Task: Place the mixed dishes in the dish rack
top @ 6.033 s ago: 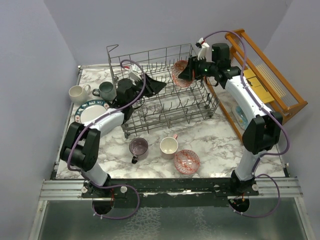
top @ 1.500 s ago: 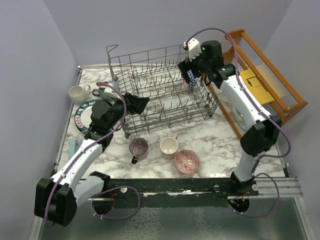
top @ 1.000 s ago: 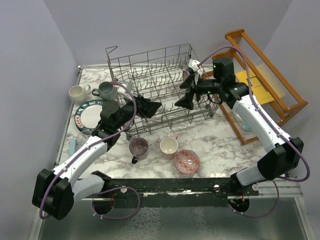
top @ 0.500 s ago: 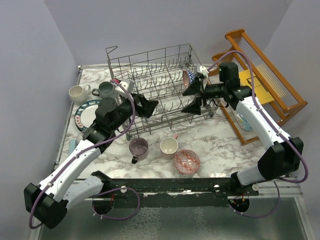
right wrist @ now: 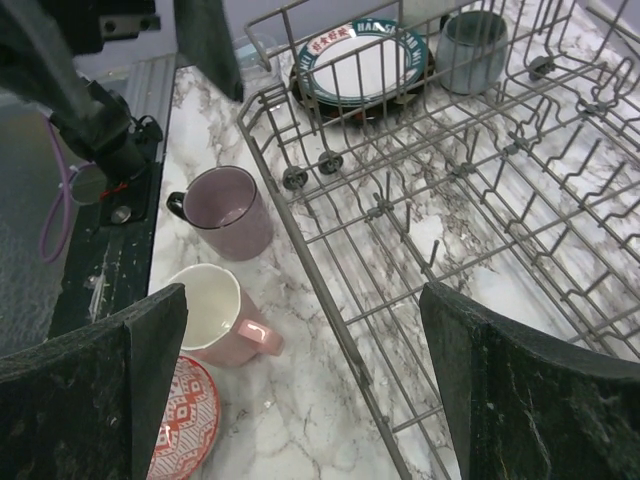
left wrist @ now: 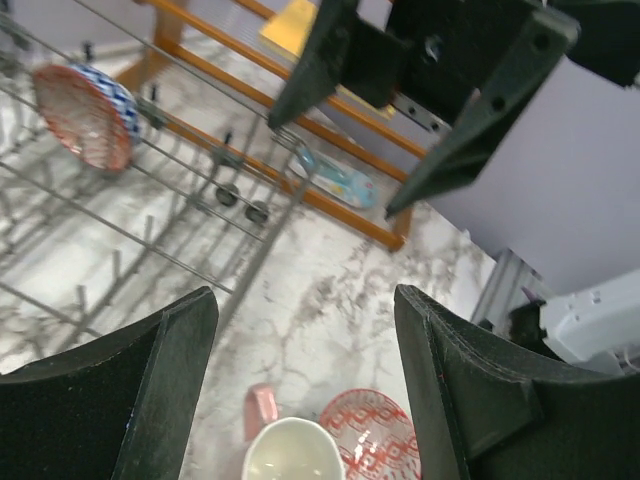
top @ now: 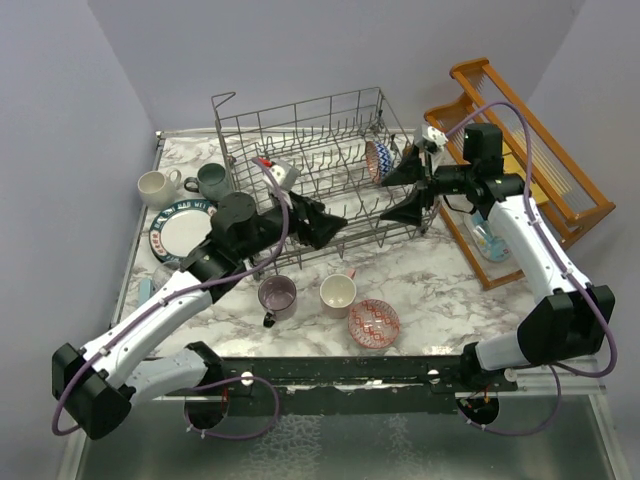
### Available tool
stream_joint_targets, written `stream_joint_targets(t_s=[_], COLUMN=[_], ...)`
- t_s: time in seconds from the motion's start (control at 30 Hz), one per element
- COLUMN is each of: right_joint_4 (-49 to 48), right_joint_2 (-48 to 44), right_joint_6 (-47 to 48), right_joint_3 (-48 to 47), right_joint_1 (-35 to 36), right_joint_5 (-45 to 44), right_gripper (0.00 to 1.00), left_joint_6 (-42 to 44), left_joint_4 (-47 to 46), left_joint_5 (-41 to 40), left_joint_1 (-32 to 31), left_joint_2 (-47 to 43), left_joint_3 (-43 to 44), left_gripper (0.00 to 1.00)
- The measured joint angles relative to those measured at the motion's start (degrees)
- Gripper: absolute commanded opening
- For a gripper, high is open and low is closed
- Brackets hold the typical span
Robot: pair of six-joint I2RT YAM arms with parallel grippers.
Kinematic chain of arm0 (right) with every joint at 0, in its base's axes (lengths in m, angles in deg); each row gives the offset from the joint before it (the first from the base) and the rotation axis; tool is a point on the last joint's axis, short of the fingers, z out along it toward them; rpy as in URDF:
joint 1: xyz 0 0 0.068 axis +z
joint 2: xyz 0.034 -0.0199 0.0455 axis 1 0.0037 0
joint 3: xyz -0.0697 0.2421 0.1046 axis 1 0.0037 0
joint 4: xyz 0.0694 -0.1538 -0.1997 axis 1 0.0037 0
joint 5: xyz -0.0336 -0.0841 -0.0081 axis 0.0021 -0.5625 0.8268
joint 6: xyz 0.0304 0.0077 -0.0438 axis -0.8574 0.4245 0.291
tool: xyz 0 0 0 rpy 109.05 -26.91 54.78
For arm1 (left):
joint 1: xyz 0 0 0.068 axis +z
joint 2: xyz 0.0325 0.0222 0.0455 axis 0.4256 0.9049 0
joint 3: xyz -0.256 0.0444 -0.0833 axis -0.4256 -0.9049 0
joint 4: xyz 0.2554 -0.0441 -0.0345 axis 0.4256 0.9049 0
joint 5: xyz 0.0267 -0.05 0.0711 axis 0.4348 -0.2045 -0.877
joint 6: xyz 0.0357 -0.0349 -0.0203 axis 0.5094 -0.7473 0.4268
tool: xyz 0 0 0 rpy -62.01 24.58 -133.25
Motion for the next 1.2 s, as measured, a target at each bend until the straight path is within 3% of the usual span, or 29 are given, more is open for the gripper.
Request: stream_joint_targets(t_s=[0.27,0.57,0.97,1.2], right_joint_4=[-1.1,-3.7,-6.2,-7.1], right_joint_2=[-1.1,-2.2,-2.2,-2.2], right_joint_6=[-0.1,-1.0,-1.6,-1.7], right_joint_3=[1.9,6.3,8.8,9.6], right_joint_1=[-5.6,-9.7,-12.0,-12.6], right_joint_5=[1.5,2.0,2.1,2.1], right_gripper=[1.0,1.0,1.0,1.0], left_joint_6=[1.7,5.8,10.1,13.4], left_joint_4=[1.0,5.3,15.6,21.1], left_joint_5=[-1.3,-9.7,-14.4,-17.4], left_joint_1=[-12.0,-23.4,-31.1,-33.6], left_joint_2=[6.3,15.7,29.5,33.2], left_joint_3=[2.7,8.0,13.3,14.1], left_gripper=[0.72,0.66,0.59,0.58])
